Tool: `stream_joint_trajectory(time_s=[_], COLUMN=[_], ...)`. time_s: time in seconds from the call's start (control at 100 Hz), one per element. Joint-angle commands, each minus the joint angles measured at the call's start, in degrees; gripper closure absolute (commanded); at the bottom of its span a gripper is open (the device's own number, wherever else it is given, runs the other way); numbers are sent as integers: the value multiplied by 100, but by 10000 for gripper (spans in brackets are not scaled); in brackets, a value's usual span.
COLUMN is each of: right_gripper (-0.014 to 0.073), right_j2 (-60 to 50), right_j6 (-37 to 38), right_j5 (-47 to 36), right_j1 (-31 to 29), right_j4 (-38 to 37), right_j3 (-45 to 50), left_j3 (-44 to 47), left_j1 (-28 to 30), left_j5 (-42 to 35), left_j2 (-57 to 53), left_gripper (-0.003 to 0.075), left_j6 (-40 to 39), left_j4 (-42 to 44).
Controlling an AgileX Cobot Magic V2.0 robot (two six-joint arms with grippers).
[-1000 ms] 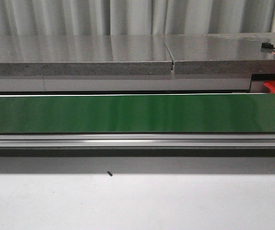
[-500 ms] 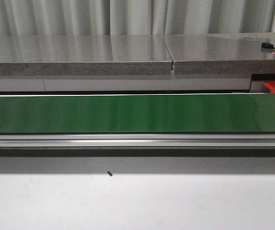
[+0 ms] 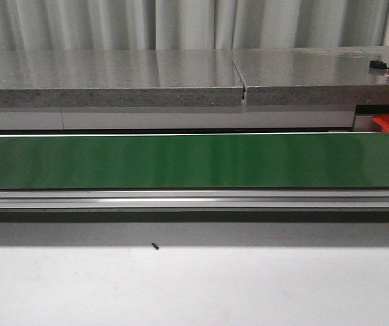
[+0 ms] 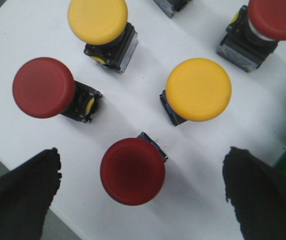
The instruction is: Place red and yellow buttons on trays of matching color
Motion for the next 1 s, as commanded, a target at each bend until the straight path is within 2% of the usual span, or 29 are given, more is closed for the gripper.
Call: stream_joint_trajectory(time_s=[0.0, 0.63, 0.82, 0.99], right_gripper=[662, 662, 662, 662], right_j2=[-108, -108, -108, -108], right_j6=[0, 0, 0, 0], right_j5=[-473, -473, -473, -473], right_j1=[8, 8, 8, 8], right_j4=[-69, -69, -69, -69], right_j3=[-92, -92, -92, -92], left_j3=[-178, -254, -254, -264], left_j1=[4, 4, 4, 4], left_j5=[-246, -455, -455, -455], left_j2=[-35, 645, 645, 645], left_gripper=[83, 91, 220, 407], left_j6=[-20, -20, -20, -20], left_j4=[28, -16, -16, -16])
